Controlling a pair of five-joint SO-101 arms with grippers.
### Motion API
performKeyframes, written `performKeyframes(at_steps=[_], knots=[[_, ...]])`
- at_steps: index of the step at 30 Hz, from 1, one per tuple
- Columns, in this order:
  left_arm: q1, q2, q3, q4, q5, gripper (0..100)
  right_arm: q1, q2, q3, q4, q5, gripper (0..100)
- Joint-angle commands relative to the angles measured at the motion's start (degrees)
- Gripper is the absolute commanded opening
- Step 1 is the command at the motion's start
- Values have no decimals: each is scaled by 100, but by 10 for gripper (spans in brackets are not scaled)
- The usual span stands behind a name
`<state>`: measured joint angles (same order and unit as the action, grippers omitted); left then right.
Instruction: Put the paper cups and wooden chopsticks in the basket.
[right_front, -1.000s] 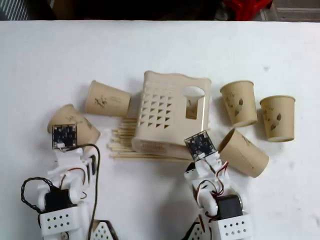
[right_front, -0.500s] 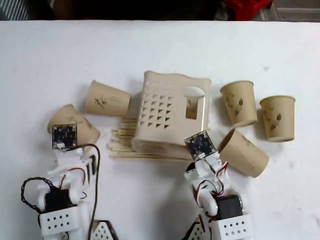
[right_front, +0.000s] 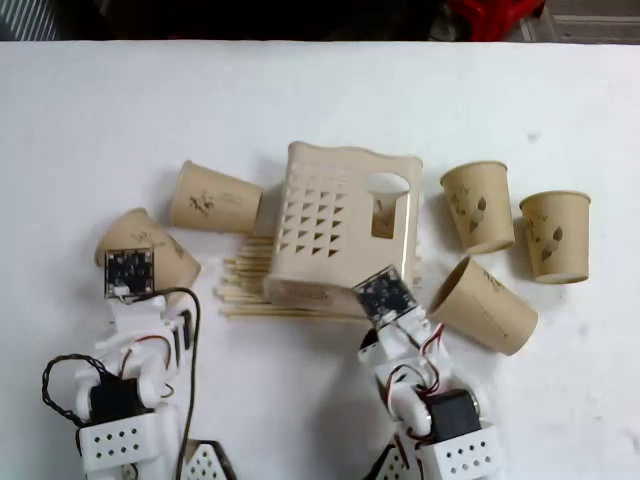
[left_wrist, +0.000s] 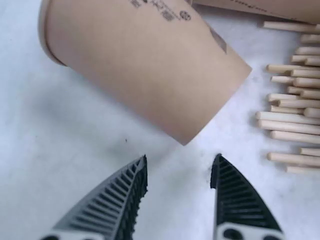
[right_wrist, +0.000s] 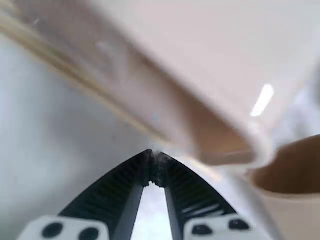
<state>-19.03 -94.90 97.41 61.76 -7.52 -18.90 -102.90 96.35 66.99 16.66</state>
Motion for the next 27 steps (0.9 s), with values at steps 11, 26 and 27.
performKeyframes(at_steps=[11, 26, 27], knots=[[-48, -4, -26, 18, -18, 211, 2738, -40, -1820, -1121, 1055, 22], [-22, -4, -26, 26, -35, 214, 1771, 3020, -4290, -910, 1327, 22], [-57, -4, -26, 26, -44, 214, 1613, 3582, -4659, -892, 1327, 22]])
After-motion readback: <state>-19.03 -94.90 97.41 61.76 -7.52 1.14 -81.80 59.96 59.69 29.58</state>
